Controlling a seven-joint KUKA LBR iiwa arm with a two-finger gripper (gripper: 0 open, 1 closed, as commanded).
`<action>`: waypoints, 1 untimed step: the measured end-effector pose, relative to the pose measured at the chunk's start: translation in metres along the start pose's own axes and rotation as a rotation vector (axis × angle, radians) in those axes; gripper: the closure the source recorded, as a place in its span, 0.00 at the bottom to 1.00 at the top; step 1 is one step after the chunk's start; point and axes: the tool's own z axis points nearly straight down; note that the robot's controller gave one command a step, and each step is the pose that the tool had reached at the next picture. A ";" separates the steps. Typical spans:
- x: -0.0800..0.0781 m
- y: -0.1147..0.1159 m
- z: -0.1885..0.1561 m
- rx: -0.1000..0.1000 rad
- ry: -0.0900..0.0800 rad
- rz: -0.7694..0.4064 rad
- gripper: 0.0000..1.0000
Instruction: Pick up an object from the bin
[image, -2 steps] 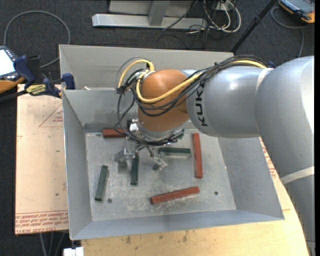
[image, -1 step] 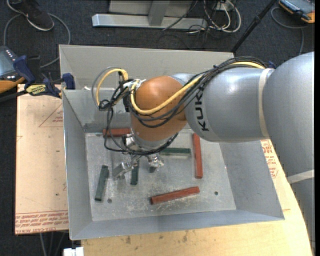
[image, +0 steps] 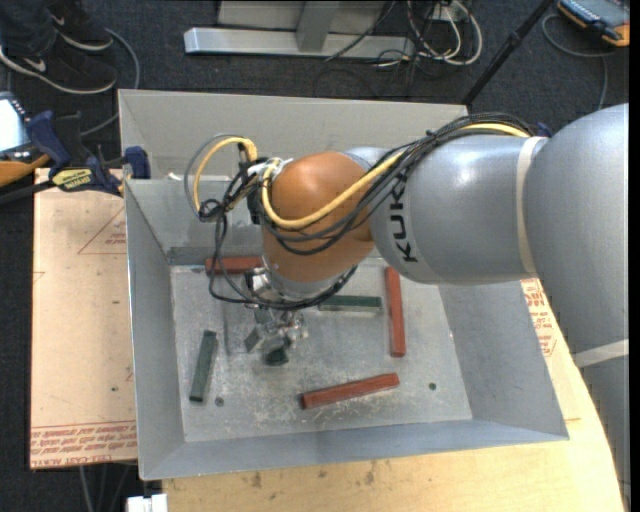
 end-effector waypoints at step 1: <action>0.045 0.012 -0.067 0.008 0.003 -0.014 1.00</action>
Offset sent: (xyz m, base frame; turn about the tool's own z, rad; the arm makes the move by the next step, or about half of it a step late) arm -0.0061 -0.0441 0.0635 -0.0229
